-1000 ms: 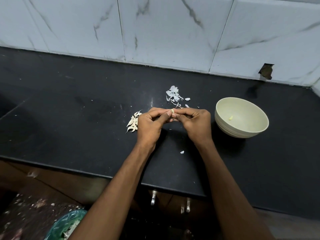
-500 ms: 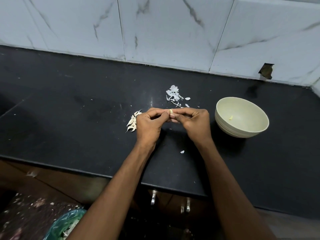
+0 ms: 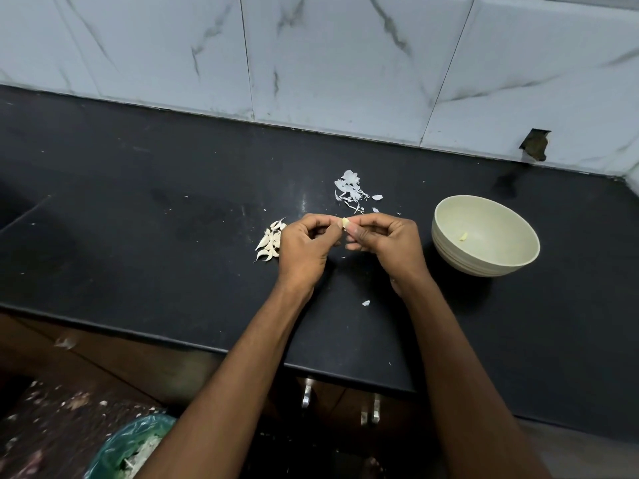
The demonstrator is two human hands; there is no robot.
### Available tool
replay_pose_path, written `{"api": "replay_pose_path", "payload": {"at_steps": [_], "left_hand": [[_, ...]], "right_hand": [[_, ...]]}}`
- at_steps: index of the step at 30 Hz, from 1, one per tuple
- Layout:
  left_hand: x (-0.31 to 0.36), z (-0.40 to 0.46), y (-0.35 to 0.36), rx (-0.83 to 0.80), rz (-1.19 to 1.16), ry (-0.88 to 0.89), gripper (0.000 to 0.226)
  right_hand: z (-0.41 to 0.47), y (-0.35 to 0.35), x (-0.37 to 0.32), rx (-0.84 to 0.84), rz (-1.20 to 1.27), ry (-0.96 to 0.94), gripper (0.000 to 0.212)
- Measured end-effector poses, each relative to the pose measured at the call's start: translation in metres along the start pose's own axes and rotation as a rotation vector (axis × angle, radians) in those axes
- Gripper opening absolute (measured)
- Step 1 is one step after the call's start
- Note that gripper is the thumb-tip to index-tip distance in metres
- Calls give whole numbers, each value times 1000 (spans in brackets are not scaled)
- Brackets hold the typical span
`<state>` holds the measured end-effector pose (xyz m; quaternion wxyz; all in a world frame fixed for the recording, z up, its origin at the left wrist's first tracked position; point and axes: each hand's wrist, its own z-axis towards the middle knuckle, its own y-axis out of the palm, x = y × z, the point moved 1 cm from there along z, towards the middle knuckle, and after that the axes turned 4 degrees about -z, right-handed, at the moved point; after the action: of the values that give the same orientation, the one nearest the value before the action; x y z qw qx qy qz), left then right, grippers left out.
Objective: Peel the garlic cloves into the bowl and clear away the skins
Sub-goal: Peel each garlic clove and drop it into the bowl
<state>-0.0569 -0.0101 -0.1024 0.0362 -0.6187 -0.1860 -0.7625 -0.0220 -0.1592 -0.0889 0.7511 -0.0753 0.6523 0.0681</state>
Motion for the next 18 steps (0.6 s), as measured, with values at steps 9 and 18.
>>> {"api": "replay_pose_path", "payload": {"at_steps": [9, 18], "left_hand": [[1, 0, 3, -19, -142, -104, 7], [0, -2, 2, 6, -79, -45, 7]], "right_hand": [[-1, 1, -2, -60, 235, 197, 11], [-3, 6, -5, 1, 18, 12, 13]]}}
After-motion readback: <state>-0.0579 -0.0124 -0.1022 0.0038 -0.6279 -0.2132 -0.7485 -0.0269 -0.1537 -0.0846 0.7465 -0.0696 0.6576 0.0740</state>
